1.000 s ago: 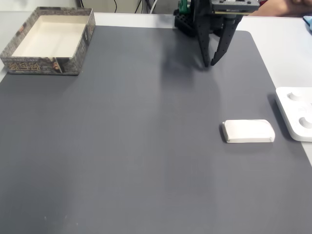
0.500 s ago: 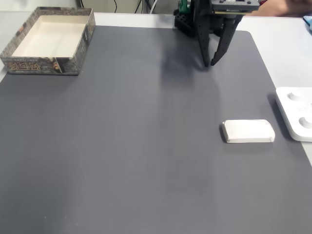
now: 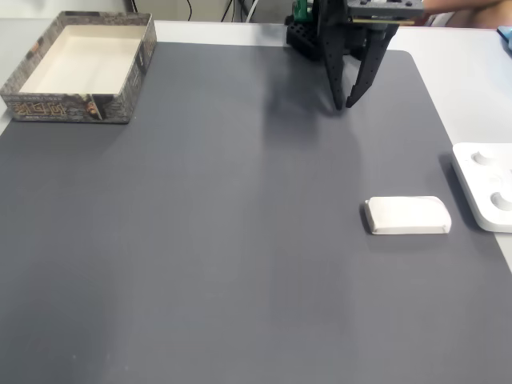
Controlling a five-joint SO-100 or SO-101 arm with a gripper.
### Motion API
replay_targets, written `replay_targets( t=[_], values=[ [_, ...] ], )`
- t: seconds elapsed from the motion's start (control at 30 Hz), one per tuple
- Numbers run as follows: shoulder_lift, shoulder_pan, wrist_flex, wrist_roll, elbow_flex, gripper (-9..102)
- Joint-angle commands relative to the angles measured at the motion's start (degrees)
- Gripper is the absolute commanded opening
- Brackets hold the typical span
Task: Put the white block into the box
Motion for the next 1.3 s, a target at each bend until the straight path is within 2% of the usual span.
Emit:
replay_targets(
  t=[0.0,1.0,1.27],
  values=[
    [2.11,-0.09,0.09,-0.26,1.14,-1],
    [0.97,-1.05,-0.26,-0.26,1.14,-1],
    [-12.74,-1.58,-0.44,-3.96,-9.93,-2]
  ],
)
